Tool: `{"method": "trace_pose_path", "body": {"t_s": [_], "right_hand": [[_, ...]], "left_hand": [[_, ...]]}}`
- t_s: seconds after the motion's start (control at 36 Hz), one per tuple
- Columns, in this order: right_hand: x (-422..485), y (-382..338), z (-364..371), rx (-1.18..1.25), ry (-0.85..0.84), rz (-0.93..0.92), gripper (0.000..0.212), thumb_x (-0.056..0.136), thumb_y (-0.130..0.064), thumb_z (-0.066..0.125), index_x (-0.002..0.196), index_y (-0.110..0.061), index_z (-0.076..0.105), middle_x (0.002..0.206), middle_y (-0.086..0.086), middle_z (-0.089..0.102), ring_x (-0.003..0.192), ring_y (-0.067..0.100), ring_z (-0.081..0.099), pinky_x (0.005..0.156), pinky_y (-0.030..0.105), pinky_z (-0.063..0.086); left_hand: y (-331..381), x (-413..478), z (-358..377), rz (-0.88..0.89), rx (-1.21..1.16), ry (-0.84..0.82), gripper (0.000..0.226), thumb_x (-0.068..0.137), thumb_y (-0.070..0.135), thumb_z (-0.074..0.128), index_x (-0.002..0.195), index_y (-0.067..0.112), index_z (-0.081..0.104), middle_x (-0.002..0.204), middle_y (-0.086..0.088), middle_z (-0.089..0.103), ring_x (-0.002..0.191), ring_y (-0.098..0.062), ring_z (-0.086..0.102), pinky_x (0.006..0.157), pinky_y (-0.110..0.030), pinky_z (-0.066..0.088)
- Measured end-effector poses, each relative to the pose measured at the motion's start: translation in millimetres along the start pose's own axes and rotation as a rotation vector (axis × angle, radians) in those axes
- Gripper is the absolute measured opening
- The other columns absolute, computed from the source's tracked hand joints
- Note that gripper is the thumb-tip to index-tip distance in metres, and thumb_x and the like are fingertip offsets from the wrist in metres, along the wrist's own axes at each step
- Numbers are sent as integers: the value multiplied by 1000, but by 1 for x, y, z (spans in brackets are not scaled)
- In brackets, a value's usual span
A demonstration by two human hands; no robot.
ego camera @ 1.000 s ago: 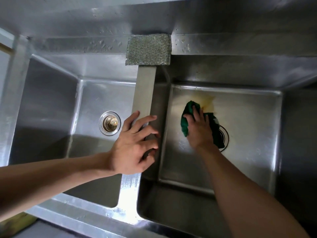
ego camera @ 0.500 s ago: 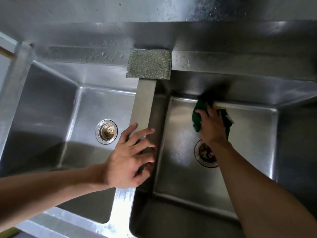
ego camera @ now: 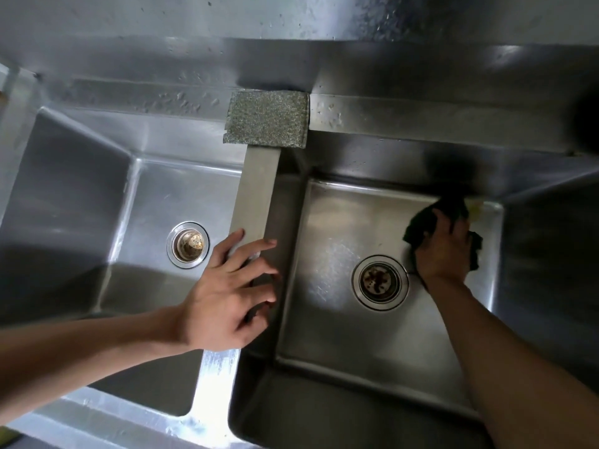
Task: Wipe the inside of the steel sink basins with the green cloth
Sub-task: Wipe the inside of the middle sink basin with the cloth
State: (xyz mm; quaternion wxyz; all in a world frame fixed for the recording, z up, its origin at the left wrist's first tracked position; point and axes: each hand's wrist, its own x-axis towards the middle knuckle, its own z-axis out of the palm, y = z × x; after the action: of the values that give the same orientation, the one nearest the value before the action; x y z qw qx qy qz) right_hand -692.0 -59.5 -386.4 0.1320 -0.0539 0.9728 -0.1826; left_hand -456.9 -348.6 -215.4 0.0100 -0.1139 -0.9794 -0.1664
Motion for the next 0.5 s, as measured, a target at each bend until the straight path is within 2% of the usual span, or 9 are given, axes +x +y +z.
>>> {"method": "trace_pose_path", "body": {"t_s": [0.11, 0.25, 0.39, 0.5], "right_hand": [[-25, 24, -14, -122, -26, 16, 63, 83, -12, 63, 143, -14, 43, 153, 28, 29, 138, 49, 30, 108, 60, 32], [-69, 58, -17, -306, -103, -114, 59, 86, -16, 65, 142, -13, 45, 150, 31, 33, 141, 49, 27, 110, 61, 29], [-40, 53, -22, -215, -66, -9, 50, 91, -18, 49, 141, -13, 44, 150, 33, 29, 140, 50, 28, 111, 58, 33], [8, 22, -24, -103, -25, 125, 59, 92, -14, 55, 147, -16, 34, 158, 27, 16, 145, 46, 18, 118, 54, 20]], "left_hand": [[0, 0, 0, 13, -8, 10, 8, 70, 25, 67, 77, 23, 71, 108, -2, 70, 144, -30, 47, 122, -61, 24], [0, 0, 0, 18, 3, 6, 8, 71, 26, 67, 77, 24, 70, 108, -2, 70, 144, -29, 46, 121, -62, 25], [0, 0, 0, 14, -3, 3, 8, 72, 27, 64, 78, 24, 70, 108, -2, 70, 144, -29, 47, 121, -61, 24], [1, 0, 0, 3, 23, 6, 11, 74, 28, 62, 78, 23, 71, 108, -2, 70, 142, -30, 49, 122, -60, 24]]}}
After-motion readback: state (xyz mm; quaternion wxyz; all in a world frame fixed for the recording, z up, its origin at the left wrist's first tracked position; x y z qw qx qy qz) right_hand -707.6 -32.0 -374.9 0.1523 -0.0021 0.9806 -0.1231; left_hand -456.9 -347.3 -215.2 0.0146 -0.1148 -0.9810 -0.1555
